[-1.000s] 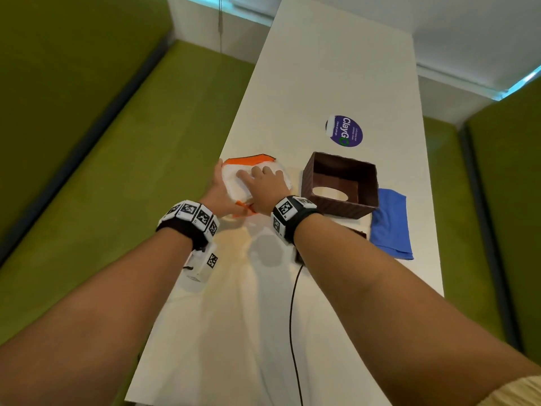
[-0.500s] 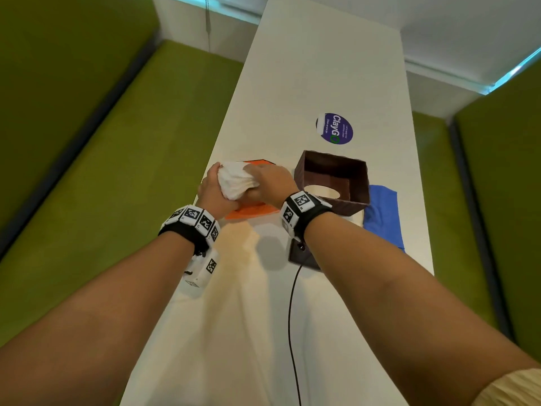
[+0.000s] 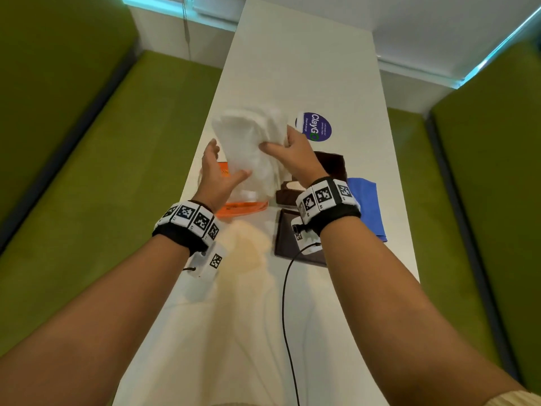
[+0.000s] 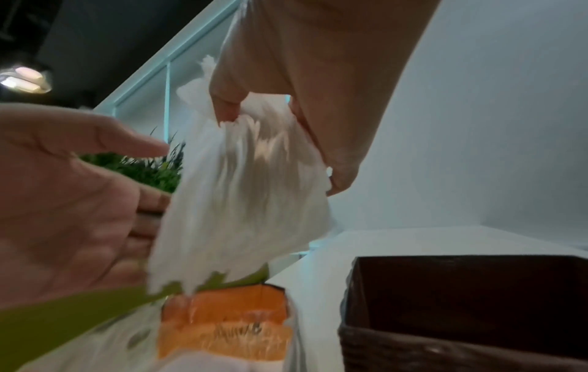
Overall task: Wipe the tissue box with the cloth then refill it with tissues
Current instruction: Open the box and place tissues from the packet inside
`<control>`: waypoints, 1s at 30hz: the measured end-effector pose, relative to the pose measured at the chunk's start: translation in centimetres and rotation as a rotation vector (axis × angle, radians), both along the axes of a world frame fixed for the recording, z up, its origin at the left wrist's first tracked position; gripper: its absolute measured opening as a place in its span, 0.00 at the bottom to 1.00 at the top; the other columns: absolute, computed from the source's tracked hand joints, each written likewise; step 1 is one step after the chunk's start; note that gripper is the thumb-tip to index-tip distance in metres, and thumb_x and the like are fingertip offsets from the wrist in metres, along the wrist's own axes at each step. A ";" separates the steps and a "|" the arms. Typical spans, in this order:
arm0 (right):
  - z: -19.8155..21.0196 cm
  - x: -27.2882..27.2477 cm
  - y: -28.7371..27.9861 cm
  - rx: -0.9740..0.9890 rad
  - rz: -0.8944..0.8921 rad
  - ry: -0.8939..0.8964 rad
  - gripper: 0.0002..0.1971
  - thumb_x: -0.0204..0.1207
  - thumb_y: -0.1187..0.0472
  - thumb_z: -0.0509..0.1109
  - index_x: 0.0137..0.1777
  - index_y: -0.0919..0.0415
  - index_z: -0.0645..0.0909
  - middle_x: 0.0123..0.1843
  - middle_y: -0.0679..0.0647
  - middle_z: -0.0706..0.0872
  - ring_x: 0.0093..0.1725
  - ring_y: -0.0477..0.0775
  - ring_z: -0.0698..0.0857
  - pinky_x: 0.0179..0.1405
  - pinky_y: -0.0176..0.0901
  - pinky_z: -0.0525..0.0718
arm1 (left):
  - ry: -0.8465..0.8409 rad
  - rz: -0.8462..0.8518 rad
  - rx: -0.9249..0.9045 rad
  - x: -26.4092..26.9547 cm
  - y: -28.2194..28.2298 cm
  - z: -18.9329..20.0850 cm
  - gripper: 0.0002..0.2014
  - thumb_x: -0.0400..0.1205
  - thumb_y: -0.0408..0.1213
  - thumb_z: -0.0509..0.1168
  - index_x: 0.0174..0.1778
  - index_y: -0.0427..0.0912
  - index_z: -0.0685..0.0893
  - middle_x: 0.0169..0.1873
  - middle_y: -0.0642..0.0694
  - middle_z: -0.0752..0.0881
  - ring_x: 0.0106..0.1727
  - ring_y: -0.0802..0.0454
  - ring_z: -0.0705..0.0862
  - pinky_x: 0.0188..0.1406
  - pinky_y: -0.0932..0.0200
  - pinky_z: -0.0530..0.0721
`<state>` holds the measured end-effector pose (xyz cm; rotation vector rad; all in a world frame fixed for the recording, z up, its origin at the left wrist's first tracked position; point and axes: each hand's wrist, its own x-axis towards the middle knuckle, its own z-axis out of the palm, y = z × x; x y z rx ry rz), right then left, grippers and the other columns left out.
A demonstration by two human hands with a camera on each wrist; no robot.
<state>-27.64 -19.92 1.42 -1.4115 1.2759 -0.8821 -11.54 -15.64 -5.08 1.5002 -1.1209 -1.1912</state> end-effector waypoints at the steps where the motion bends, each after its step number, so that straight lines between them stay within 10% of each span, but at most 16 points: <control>1: 0.3 -0.5 0.3 0.011 -0.038 -0.082 0.13 0.74 0.67 0.71 0.58 0.59 0.79 0.50 0.54 0.88 0.51 0.54 0.87 0.56 0.50 0.86 | 0.112 0.019 0.038 -0.7 0.1 0.4 0.56 0.66 0.55 0.75 0.83 0.42 0.50 0.74 0.43 0.70 0.77 0.47 0.69 0.78 0.43 0.69; 5: 0.1 -2.1 1.9 0.122 -0.152 -0.461 0.13 0.75 0.66 0.68 0.58 0.55 0.78 0.52 0.54 0.87 0.55 0.58 0.86 0.57 0.61 0.84 | 0.784 -0.005 0.300 -3.4 1.4 1.2 0.37 0.65 0.48 0.78 0.70 0.41 0.76 0.48 0.47 0.85 0.53 0.46 0.83 0.51 0.52 0.81; 8: -1.1 -2.8 3.6 0.222 -0.181 -0.652 0.22 0.74 0.67 0.66 0.69 0.59 0.72 0.53 0.55 0.85 0.52 0.56 0.85 0.44 0.51 0.86 | 0.980 -0.073 0.331 -4.4 2.2 0.7 0.47 0.51 0.52 0.85 0.66 0.45 0.79 0.60 0.41 0.86 0.57 0.43 0.85 0.50 0.48 0.83; 11: -2.1 -3.5 5.5 0.267 -0.154 -0.693 0.26 0.72 0.70 0.67 0.71 0.58 0.69 0.57 0.55 0.84 0.57 0.56 0.84 0.53 0.51 0.85 | 1.074 -0.155 0.299 -5.0 2.4 1.2 0.46 0.50 0.49 0.86 0.65 0.44 0.80 0.60 0.41 0.87 0.58 0.42 0.87 0.48 0.50 0.89; 16: -2.7 -6.6 6.8 0.374 -0.126 -0.619 0.33 0.56 0.47 0.81 0.62 0.53 0.78 0.56 0.52 0.86 0.57 0.54 0.85 0.56 0.56 0.83 | 0.939 -0.068 0.359 -4.8 2.4 0.9 0.22 0.67 0.36 0.78 0.58 0.45 0.84 0.52 0.44 0.89 0.47 0.46 0.91 0.42 0.50 0.92; 18: -2.2 -7.9 6.9 0.389 -0.158 -0.577 0.32 0.66 0.39 0.73 0.68 0.54 0.77 0.62 0.54 0.85 0.61 0.56 0.84 0.58 0.57 0.83 | 0.826 -0.103 0.390 -4.6 2.7 0.9 0.07 0.79 0.33 0.67 0.51 0.48 0.83 0.43 0.48 0.91 0.40 0.51 0.92 0.41 0.50 0.91; 21: -1.2 -8.3 7.3 0.432 -0.149 -0.445 0.19 0.79 0.49 0.64 0.65 0.59 0.79 0.61 0.58 0.86 0.61 0.59 0.85 0.59 0.52 0.85 | 0.664 -0.238 0.394 -4.6 3.0 1.2 0.10 0.80 0.30 0.65 0.49 0.50 0.83 0.35 0.53 0.93 0.44 0.52 0.90 0.44 0.49 0.90; 25: -1.3 -8.9 8.0 0.446 -0.048 -0.214 0.22 0.74 0.59 0.71 0.68 0.62 0.75 0.62 0.59 0.85 0.63 0.61 0.84 0.65 0.54 0.83 | 0.605 -0.380 0.410 -4.6 3.2 1.9 0.31 0.55 0.36 0.83 0.55 0.49 0.84 0.44 0.50 0.93 0.49 0.51 0.92 0.39 0.52 0.92; 30: -0.8 -9.5 9.3 0.259 -0.147 -0.213 0.22 0.75 0.69 0.71 0.68 0.60 0.75 0.56 0.52 0.85 0.53 0.50 0.85 0.48 0.39 0.87 | 0.820 -0.161 0.347 -5.0 3.4 2.2 0.37 0.65 0.32 0.81 0.71 0.43 0.77 0.66 0.42 0.84 0.72 0.38 0.80 0.62 0.38 0.84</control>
